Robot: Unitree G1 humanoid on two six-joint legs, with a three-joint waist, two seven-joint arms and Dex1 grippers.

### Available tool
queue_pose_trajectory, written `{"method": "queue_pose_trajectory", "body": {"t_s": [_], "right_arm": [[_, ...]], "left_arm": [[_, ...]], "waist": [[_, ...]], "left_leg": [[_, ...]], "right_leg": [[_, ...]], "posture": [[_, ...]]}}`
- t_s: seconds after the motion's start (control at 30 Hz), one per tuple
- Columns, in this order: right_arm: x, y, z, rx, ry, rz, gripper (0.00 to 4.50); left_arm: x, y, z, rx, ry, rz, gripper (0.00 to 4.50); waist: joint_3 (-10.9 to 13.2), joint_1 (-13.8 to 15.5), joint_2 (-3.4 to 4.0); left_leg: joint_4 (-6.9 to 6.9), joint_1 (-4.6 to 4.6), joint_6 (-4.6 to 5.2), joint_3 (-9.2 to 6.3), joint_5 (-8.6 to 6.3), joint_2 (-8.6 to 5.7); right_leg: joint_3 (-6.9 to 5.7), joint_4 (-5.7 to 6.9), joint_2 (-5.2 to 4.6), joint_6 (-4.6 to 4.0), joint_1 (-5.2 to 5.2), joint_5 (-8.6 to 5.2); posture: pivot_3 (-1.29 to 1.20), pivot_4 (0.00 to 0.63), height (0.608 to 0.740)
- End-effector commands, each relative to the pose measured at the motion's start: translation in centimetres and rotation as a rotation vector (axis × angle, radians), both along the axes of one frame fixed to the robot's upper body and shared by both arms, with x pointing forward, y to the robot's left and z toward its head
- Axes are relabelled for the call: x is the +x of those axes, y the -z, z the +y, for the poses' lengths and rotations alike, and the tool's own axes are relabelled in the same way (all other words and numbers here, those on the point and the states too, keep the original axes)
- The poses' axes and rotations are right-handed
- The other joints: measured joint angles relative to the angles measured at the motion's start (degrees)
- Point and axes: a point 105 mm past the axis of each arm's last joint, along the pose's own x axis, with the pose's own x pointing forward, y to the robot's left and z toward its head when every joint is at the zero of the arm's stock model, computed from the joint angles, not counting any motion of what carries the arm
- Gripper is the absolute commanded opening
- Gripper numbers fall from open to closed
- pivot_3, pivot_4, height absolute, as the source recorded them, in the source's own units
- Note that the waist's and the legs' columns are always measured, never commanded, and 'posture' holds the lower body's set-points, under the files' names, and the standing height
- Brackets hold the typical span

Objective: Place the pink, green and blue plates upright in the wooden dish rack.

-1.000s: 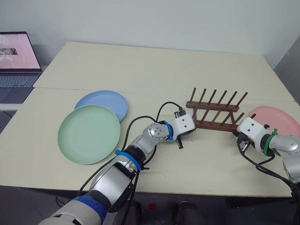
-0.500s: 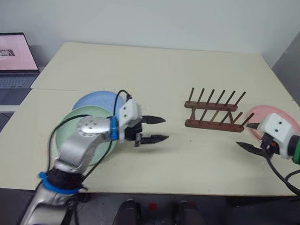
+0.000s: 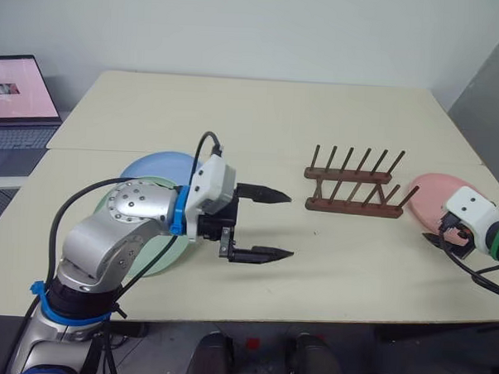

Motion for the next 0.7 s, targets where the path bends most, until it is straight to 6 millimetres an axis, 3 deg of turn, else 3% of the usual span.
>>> {"method": "queue_pose_trajectory", "body": {"t_s": [0.03,0.07,0.17,0.37,0.53,0.7], "right_arm": [[1.2,-0.1,-0.7,-0.015,0.025,-0.027,4.5],[1.5,0.1,-0.8,-0.01,0.038,-0.03,4.5],[2.2,0.7,-0.9,0.027,0.064,-0.024,3.93],[2.3,1.3,-1.0,0.098,0.103,0.004,1.81],[2.4,0.6,-0.8,0.137,0.116,-0.033,0.05],[2.5,-2.9,-1.2,0.114,0.121,-0.173,0.01]], "left_arm": [[-0.7,-1.1,-1.2,-0.022,0.071,-0.062,4.47],[-0.7,-1.2,-1.4,-0.026,0.076,-0.065,4.47],[-0.5,-1.3,-1.7,-0.027,0.085,-0.077,4.5],[-0.4,-1.3,-2.0,-0.023,0.082,-0.087,4.5],[-0.1,-1.5,-2.0,-0.029,0.071,-0.09,4.5],[0.4,-1.7,-1.6,-0.034,0.043,-0.093,4.5]], "waist": [[0.0,0.0,0.01],[0.0,0.0,0.01],[0.0,0.0,0.01],[0.0,0.0,0.01],[0.0,0.0,0.0],[0.0,0.0,0.01]], "left_leg": [[0.0,-0.03,0.0,0.0,0.0,0.0],[0.0,-0.04,0.0,0.02,0.0,-0.02],[0.01,-0.04,0.0,0.03,0.0,-0.02],[0.0,-0.03,0.0,0.02,0.0,-0.01],[0.02,-0.02,0.0,0.02,0.0,-0.01],[0.07,0.03,0.0,0.03,0.01,-0.01]], "right_leg": [[0.0,-0.01,0.0,0.02,-0.01,0.01],[0.02,-0.01,0.0,0.02,-0.03,0.02],[0.03,-0.02,0.0,0.07,-0.02,0.04],[0.02,-0.01,0.0,0.1,-0.01,0.06],[0.04,-0.01,0.0,0.11,0.01,0.06],[0.07,0.01,-0.01,0.09,0.05,0.05]], "posture": [[0.0,0.15,0.738],[0.0,0.15,0.738],[0.0,0.15,0.738],[0.0,0.15,0.738],[0.0,0.15,0.738],[0.0,0.15,0.738]]}}
